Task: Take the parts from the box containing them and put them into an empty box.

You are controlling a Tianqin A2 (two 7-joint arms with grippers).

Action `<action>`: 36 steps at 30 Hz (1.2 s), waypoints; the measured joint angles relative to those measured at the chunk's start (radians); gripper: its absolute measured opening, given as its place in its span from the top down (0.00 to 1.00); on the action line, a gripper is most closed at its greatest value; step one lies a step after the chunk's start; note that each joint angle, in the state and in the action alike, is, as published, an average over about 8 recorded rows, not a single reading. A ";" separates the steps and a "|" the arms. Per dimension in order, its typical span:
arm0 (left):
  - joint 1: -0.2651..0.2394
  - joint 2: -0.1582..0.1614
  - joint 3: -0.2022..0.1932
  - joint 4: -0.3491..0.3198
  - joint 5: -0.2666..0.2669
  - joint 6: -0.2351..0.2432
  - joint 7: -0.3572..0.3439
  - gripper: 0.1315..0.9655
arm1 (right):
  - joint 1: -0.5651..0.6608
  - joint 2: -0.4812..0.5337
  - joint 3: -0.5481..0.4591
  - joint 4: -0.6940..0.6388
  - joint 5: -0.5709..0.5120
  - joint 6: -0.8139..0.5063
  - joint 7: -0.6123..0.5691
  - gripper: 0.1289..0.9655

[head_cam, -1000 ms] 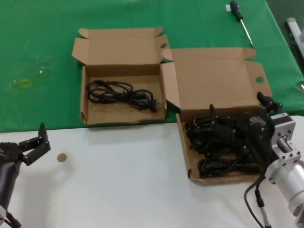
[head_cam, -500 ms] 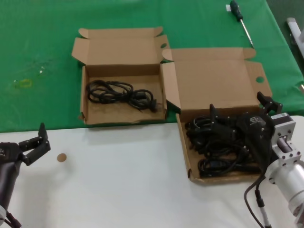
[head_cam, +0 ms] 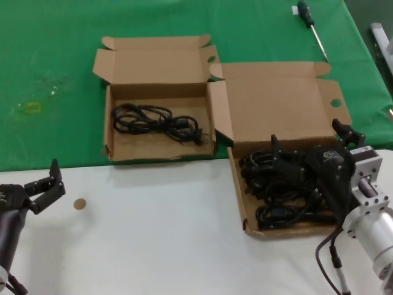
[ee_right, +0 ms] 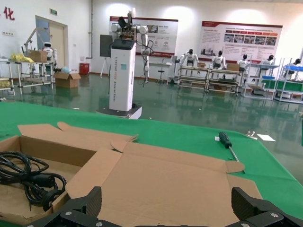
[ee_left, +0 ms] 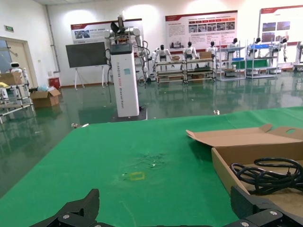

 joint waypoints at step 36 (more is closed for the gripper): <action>0.000 0.000 0.000 0.000 0.000 0.000 0.000 0.00 | 0.000 0.000 0.000 0.000 0.000 0.000 0.000 0.00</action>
